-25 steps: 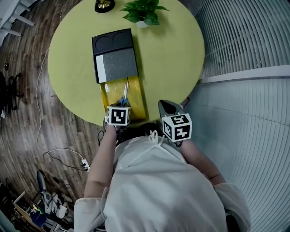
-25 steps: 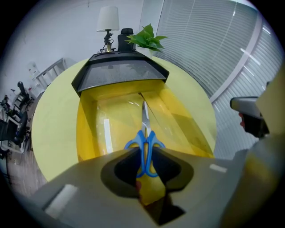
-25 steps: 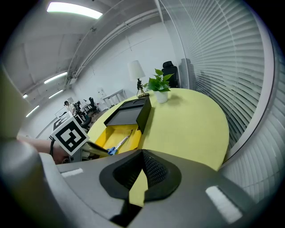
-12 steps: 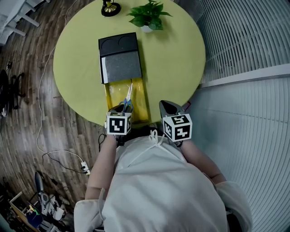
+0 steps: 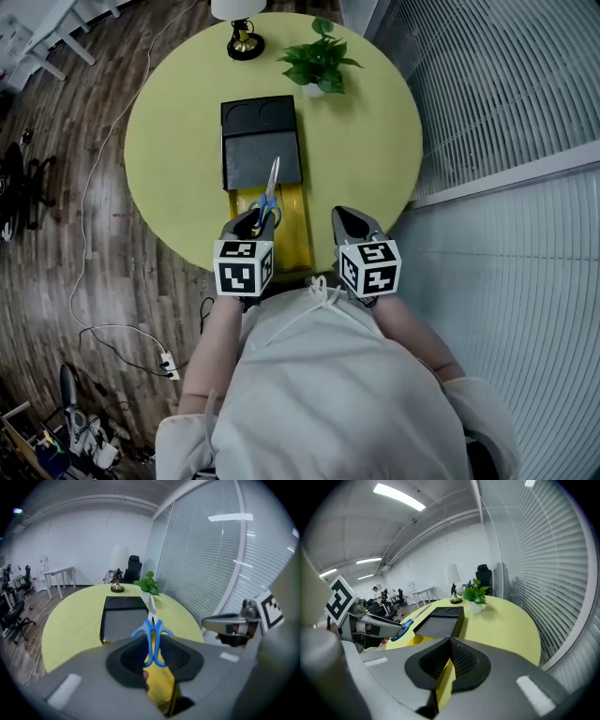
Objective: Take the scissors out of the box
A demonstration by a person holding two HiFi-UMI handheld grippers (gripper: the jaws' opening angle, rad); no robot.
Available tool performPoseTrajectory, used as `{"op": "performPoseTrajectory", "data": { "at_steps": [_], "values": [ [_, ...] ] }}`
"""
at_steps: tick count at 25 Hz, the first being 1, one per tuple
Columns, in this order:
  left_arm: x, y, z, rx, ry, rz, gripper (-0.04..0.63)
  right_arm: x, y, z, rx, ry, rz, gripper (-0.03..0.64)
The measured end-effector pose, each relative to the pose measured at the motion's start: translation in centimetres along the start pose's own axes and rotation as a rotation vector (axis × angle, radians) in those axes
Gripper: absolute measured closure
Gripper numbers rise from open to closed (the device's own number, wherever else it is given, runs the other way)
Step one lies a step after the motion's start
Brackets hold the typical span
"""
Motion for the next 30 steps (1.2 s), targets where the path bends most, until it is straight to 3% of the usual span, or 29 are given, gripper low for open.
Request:
{"op": "performPoseTrajectory", "data": {
  "at_steps": [9,14,30],
  "values": [
    [0.2,8.3,4.7,0.276,0.032,-0.084,0.505,-1.4,8.0,1.9,0.201,0.024,0.012,0.618],
    [0.7,11.3,7.0,0.366,0.048,-0.122,0.505,-1.8,11.1,3.2,0.287,-0.010,0.034,0.618],
    [1.0,11.8,7.0,0.379,0.049,-0.128,0.505,-2.5,11.2,2.8,0.284,0.021,0.037,0.618]
  ]
}}
Point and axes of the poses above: the fingertips, and each gripper's own axes: z backward along the fingers, x to its right, y out of its top, the point moved 2 cm from there along z, backward along the fingers, and after that the axes turned 10 degrees about -y, right-handed, at the moved point
